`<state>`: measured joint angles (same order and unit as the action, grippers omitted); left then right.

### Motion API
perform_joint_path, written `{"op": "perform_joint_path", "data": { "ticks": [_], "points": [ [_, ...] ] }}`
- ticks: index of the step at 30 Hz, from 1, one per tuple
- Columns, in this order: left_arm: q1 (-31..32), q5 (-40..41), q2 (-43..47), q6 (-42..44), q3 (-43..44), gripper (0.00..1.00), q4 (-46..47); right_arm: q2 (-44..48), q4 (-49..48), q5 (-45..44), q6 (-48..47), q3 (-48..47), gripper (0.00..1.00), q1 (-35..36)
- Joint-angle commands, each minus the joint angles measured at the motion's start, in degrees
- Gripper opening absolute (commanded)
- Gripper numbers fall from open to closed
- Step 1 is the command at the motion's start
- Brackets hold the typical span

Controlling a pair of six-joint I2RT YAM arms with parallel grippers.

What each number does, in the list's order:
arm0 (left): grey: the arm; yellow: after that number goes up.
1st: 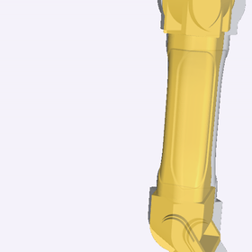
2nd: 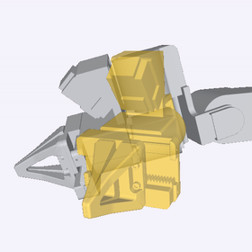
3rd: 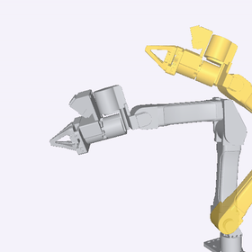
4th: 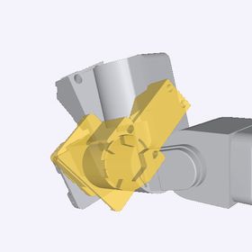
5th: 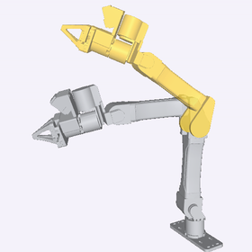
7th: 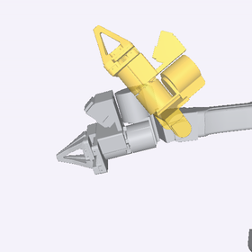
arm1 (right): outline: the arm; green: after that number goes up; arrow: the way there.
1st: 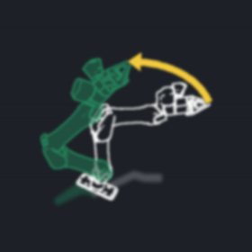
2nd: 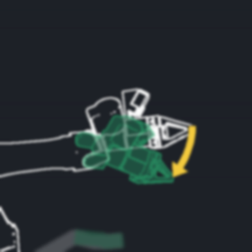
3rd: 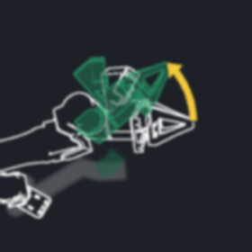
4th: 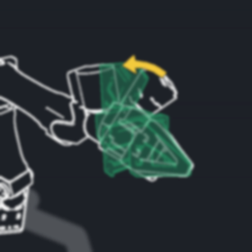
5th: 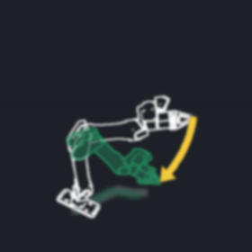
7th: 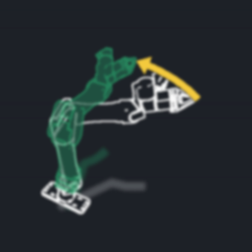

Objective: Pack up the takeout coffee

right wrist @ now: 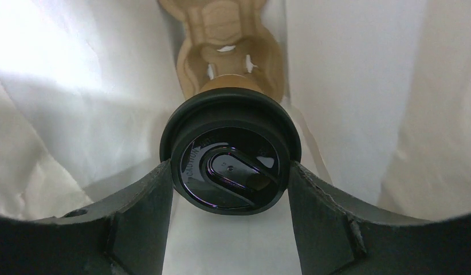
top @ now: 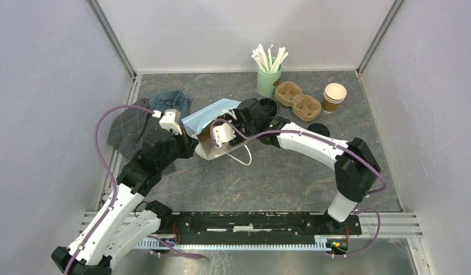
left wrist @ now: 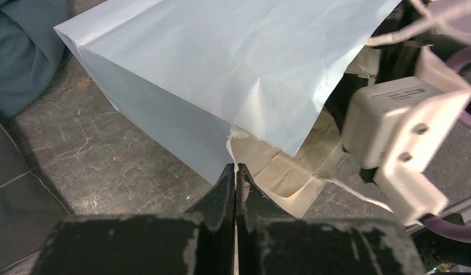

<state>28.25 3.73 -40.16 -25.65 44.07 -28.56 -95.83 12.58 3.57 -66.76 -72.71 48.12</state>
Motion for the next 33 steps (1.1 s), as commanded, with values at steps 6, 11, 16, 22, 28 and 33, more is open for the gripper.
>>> {"op": "perform_joint_path", "data": {
  "ticks": [6,11,16,22,28,33],
  "points": [
    [0.1,-1.1,-0.1,0.6,1.3,0.02,1.7,-5.8,6.0,7.0,-8.5,-9.8,0.00,0.8],
    [0.2,-0.9,-1.0,0.6,2.3,0.02,1.6,-5.1,0.1,0.9,-11.2,-4.6,0.00,1.2],
    [0.2,-0.8,-1.0,0.6,2.6,0.02,1.1,-6.3,-5.3,-2.2,-13.0,-3.0,0.00,1.0],
    [0.2,-0.9,-1.2,0.6,3.0,0.02,0.8,-8.0,-6.8,-0.9,-13.3,-4.0,0.00,0.9],
    [0.2,-0.9,-1.0,0.4,2.9,0.02,0.7,-9.9,-6.0,0.8,-13.6,-5.4,0.00,0.6],
    [0.1,-0.9,-1.1,0.4,3.3,0.02,0.4,-11.1,-6.4,1.0,-12.9,-5.6,0.00,0.1]
  ]
}}
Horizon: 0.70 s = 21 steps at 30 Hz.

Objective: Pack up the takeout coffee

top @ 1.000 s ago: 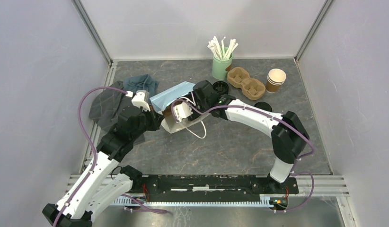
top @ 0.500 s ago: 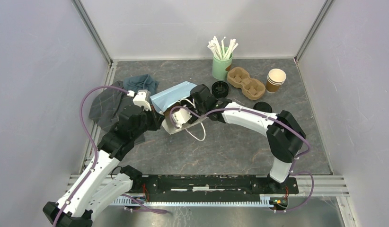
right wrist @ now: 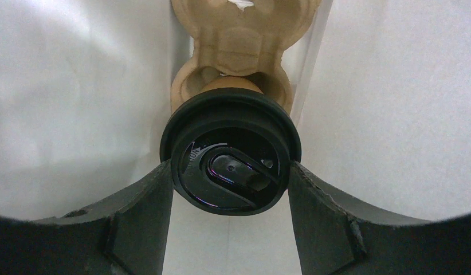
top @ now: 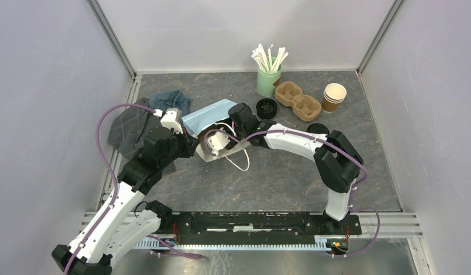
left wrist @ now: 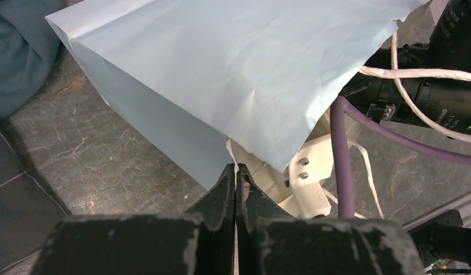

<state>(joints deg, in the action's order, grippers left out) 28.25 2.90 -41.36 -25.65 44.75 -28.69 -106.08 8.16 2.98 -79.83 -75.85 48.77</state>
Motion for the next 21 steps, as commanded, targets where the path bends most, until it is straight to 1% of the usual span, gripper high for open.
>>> {"op": "perform_joint_path", "data": {
  "ticks": [1,4,7,13,21],
  "points": [
    [0.1,-0.1,0.1,0.4,2.6,0.02,0.6,-1.0,-1.9,1.7,0.5,-2.6,0.00,-0.7],
    [0.2,0.0,0.1,0.4,2.7,0.02,0.5,-1.6,-2.0,2.2,1.2,-2.8,0.00,-0.9],
    [0.1,0.0,0.0,0.3,2.9,0.02,0.4,-2.0,-0.2,3.7,2.4,-3.4,0.00,-1.0],
    [0.2,0.1,-0.9,-0.4,5.1,0.02,-1.0,-2.3,7.5,6.6,6.3,-5.2,0.00,-0.9],
    [0.2,-0.9,-2.8,-1.3,8.6,0.02,-3.1,0.0,12.5,2.7,14.7,-6.3,0.00,1.3]
  ]
}}
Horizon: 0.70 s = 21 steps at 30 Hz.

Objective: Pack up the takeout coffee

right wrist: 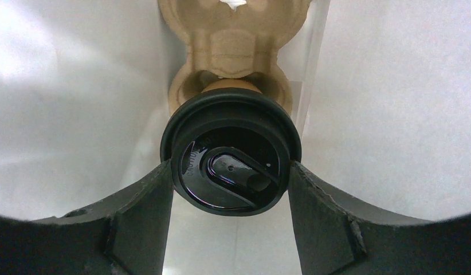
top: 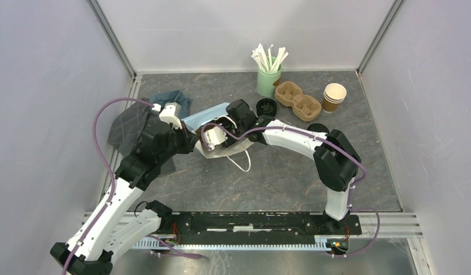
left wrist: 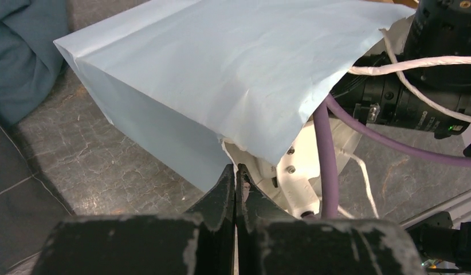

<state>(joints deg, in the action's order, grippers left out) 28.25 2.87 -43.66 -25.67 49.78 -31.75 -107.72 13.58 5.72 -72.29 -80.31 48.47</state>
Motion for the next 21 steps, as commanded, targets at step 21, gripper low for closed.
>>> {"op": "perform_joint_path", "data": {
  "ticks": [21],
  "points": [
    [0.2,-3.3,-6.7,-4.3,15.4,0.02,-13.4,3.7,33.6,2.6,31.7,-8.2,0.00,6.3]
  ]
}}
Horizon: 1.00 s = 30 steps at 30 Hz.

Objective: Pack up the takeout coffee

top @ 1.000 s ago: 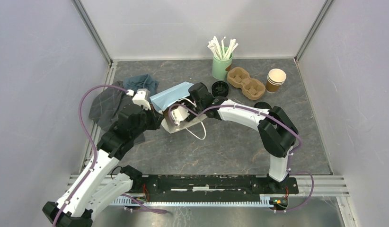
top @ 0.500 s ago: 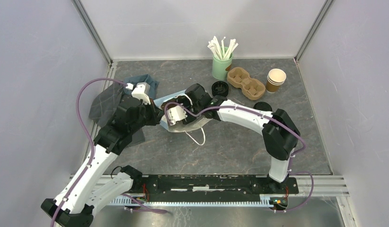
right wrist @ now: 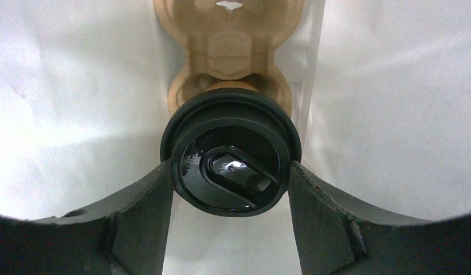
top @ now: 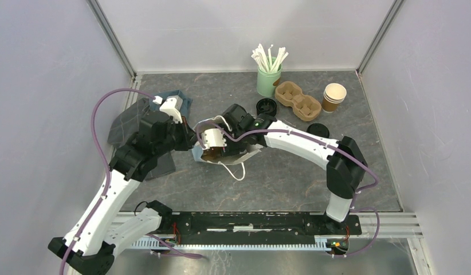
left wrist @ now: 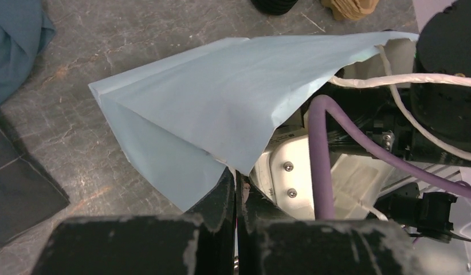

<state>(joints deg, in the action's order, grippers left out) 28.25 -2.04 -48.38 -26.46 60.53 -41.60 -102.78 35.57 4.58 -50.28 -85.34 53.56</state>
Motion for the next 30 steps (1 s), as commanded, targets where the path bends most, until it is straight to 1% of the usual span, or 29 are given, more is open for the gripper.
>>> {"op": "perform_joint_path", "data": {
  "ticks": [1,3,5,7,9,12,16,20,22,25,26,28,30],
  "points": [
    [0.1,3.4,-2.9,-3.9,5.8,0.02,-4.8,-2.3,13.0,3.5,10.8,-5.2,0.00,1.3],
    [0.1,7.2,-5.1,-4.7,8.2,0.02,-7.7,-4.6,15.9,2.7,12.6,-8.5,0.00,1.6],
    [-0.1,10.9,-7.3,-5.4,10.4,0.02,-10.3,-6.3,16.3,1.4,14.3,-9.4,0.00,1.5],
    [-0.3,13.3,-9.3,-5.4,12.1,0.02,-11.1,-7.9,16.8,0.7,15.1,-10.7,0.00,1.6],
    [-0.5,14.1,-11.7,-5.1,13.6,0.02,-11.4,-9.9,16.6,0.4,16.1,-12.3,0.00,1.6],
    [-0.6,15.2,-15.8,-4.5,16.0,0.02,-13.5,-12.3,14.2,-0.7,17.3,-12.0,0.00,1.6],
    [-0.7,16.9,-15.8,-3.7,15.7,0.02,-13.5,-15.0,10.7,-1.1,17.2,-9.1,0.00,1.3],
    [-0.9,17.3,-16.0,-3.4,15.2,0.02,-12.9,-17.4,9.6,-0.5,16.3,-5.6,0.00,1.1],
    [-0.9,17.1,-16.7,-3.2,15.2,0.02,-12.9,-17.9,11.1,-1.0,16.0,-6.9,0.00,1.1],
    [-1.0,16.9,-17.1,-2.9,15.5,0.02,-12.6,-15.3,11.6,-1.5,17.1,-10.2,0.00,1.1],
    [-1.0,16.7,-17.0,-2.7,15.6,0.02,-12.4,-14.6,11.8,-1.8,17.6,-11.6,0.03,1.1],
    [-1.0,16.4,-16.8,-2.6,15.3,0.02,-11.9,-14.0,13.1,-2.2,18.5,-15.1,0.20,1.1],
    [-1.0,16.1,-16.9,-2.6,15.3,0.02,-11.9,-13.2,14.0,-1.9,19.2,-17.6,0.35,1.2]
  ]
}}
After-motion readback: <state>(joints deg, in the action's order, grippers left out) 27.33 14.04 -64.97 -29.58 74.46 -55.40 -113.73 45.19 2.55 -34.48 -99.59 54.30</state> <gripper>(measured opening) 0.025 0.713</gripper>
